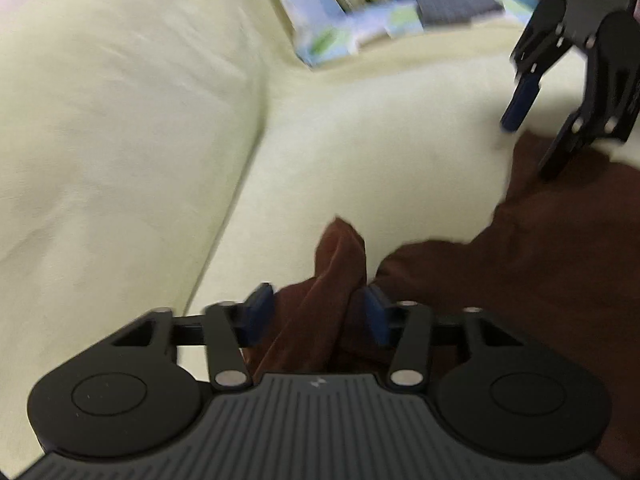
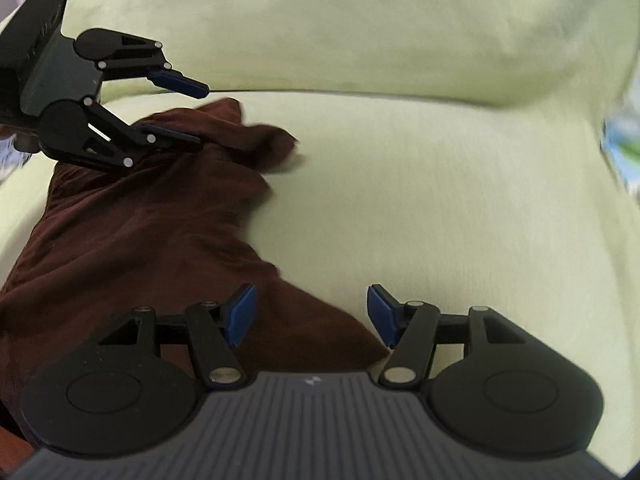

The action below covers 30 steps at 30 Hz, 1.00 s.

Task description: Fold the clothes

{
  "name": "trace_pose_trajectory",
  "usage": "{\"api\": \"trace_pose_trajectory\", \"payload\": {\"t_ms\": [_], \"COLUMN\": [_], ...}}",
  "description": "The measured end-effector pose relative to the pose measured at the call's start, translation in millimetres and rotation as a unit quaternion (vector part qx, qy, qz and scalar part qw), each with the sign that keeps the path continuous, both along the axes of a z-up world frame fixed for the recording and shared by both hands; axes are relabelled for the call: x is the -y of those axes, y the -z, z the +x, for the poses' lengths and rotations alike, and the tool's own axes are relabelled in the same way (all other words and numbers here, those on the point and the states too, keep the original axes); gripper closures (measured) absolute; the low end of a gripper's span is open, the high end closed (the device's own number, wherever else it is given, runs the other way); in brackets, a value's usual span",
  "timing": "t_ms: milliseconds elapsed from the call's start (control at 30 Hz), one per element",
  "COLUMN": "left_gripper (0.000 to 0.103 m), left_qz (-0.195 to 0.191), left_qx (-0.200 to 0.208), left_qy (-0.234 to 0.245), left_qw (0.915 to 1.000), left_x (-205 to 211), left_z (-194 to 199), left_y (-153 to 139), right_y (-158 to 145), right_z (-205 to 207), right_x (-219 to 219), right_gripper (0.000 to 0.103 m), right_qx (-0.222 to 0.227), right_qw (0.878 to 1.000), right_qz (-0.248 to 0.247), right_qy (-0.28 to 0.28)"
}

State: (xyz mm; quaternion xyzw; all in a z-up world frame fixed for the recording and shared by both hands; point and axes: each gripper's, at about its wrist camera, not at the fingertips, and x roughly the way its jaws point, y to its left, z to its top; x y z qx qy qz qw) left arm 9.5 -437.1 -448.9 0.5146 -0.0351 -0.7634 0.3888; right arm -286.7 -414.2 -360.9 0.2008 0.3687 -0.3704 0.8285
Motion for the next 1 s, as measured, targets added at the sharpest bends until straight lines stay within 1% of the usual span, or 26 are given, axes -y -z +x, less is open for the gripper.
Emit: {"api": "trace_pose_trajectory", "payload": {"t_ms": [33,67,100,133,167,233,267,300,400,433,467,500,533,567,633,667,733,767,800,833,867,933,1000], "left_gripper": [0.101,0.102,0.102,0.103,0.103,0.103,0.103,0.103,0.103,0.103,0.103,0.103,0.103,0.103,0.102,0.098,0.096,0.089,0.083,0.064,0.053,0.047,0.046], "left_qz": [0.015,0.019,0.022,0.022,0.019,-0.001,-0.007,-0.017,-0.037,-0.03,-0.023,-0.015,-0.007,-0.001,0.016,0.02,0.027,0.028,0.027,0.023,0.016,0.002,-0.01], "left_qx": [0.01,0.005,-0.003,-0.024,-0.039,-0.103,-0.123,-0.151,-0.194,-0.198,-0.201,-0.204,-0.206,-0.204,-0.184,-0.176,-0.161,-0.157,-0.144,-0.128,-0.116,-0.092,-0.071], "left_qy": [0.0,-0.003,-0.006,-0.016,-0.023,-0.052,-0.055,-0.056,-0.065,-0.07,-0.077,-0.083,-0.089,-0.092,-0.098,-0.097,-0.094,-0.092,-0.082,-0.065,-0.043,0.003,0.04], "left_qw": [0.9998,0.9998,0.9997,0.9993,0.9988,0.9934,0.9909,0.9868,0.9782,0.9772,0.9764,0.9754,0.9744,0.9747,0.9779,0.9794,0.9821,0.9829,0.9858,0.9893,0.9922,0.9957,0.9966], "left_x": [5.9,7.9,9.3,10.4,10.4,10.8,10.1,9.2,10.9,16.0,21.6,27.1,32.6,37.6,49.1,54.0,63.7,64.3,67.7,70.2,69.0,65.4,62.9], "left_z": [-0.5,0.5,1.8,5.0,7.3,16.7,19.4,22.4,25.1,22.9,20.3,17.7,15.1,12.6,0.6,-3.5,-11.1,-11.6,-15.9,-20.8,-23.4,-27.7,-33.6], "left_y": [6.0,5.7,4.5,-1.6,-6.3,-29.5,-36.8,-47.6,-66.8,-64.9,-62.0,-59.1,-56.2,-53.7,-39.6,-36.6,-32.2,-33.0,-30.0,-27.0,-25.9,-24.0,-23.4], "right_y": [6.2,10.9,12.5,12.8,12.3,5.9,2.3,-2.3,-22.6,-28.0,-34.9,-38.0,-36.4,-33.7,-22.2,-17.5,-15.4,-19.4,-23.8,-27.1,-30.9,-33.0,-30.7], "right_z": [-1.6,-2.4,-3.7,-3.8,-4.3,-7.2,-9.1,-12.3,-28.4,-31.8,-37.5,-43.6,-49.2,-54.5,-62.3,-65.3,-68.9,-70.2,-69.6,-67.0,-64.5,-60.6,-50.3], "right_x": [1.5,0.8,-2.3,-4.1,-6.2,-15.6,-20.9,-27.9,-61.3,-72.1,-90.2,-103.4,-109.4,-113.8,-112.1,-110.2,-105.4,-102.0,-98.2,-94.4,-89.0,-82.6,-72.5], "right_gripper": [0.047,0.06,0.079,0.091,0.097,0.097,0.097,0.097,0.098,0.098,0.098,0.097,0.097,0.096,0.09,0.089,0.085,0.079,0.071,0.068,0.066,0.063,0.063], "right_qx": [0.001,0.0,-0.001,0.0,0.002,0.002,-0.002,-0.007,-0.031,-0.044,-0.066,-0.075,-0.075,-0.074,-0.062,-0.054,-0.034,-0.01,0.009,0.021,0.036,0.047,0.054], "right_qw": [1.0,1.0,1.0,1.0,1.0,1.0,1.0,0.999,0.996,0.994,0.989,0.986,0.987,0.988,0.991,0.992,0.994,0.995,0.995,0.995,0.994,0.994,0.995], "right_qz": [0.011,0.019,0.016,0.011,0.006,-0.012,-0.021,-0.032,-0.078,-0.095,-0.121,-0.13,-0.118,-0.104,-0.068,-0.054,-0.042,-0.042,-0.044,-0.049,-0.057,-0.062,-0.063], "right_qy": [-0.004,-0.009,-0.012,-0.014,-0.015,-0.01,-0.008,-0.003,0.027,0.036,0.052,0.068,0.08,0.09,0.094,0.096,0.097,0.094,0.09,0.088,0.085,0.076,0.062]}}
